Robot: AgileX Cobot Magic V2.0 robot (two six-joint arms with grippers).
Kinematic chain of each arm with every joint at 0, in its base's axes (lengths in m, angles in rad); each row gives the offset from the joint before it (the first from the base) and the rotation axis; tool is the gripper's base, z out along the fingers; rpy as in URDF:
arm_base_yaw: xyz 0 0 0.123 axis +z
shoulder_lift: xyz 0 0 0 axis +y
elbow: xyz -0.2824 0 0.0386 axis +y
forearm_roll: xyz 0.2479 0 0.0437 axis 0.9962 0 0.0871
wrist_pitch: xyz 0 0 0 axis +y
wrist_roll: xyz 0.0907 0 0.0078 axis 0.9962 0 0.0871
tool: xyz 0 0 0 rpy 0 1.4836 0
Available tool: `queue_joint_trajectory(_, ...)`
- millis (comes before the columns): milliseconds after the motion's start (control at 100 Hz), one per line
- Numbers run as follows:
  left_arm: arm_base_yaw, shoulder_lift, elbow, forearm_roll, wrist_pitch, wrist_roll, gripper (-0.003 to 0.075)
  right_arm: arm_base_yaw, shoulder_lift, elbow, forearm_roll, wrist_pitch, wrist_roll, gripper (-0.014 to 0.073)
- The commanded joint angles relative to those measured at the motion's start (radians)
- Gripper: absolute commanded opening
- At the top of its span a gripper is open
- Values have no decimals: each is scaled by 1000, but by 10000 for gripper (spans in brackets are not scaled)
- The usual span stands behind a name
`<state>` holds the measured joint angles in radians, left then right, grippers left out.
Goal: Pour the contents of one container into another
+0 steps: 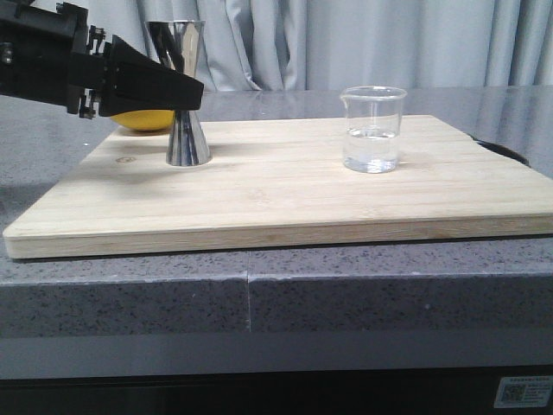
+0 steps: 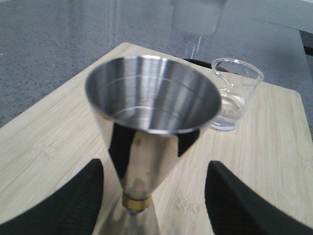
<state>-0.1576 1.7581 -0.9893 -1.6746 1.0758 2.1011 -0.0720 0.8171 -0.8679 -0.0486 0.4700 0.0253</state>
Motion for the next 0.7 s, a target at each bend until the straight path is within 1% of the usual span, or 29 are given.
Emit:
queue_joint_trajectory(0,-13,-39,-28,-66,54,5,407,3,0,-36,-1,-84,-10,648)
queue_joint_trajectory(290,-13,-39,-28,-66,53,5,399,3,0,-36,3,-88,-10,648)
queue_joint_trajectory(560,-13,-39,-28,-66,53,5,267,3,0,-36,3,-88,-10,648)
queue_joint_trajectory(690,-13,-39,-28,-66,53,5,218,3,0,-36,3,-88,-10,648)
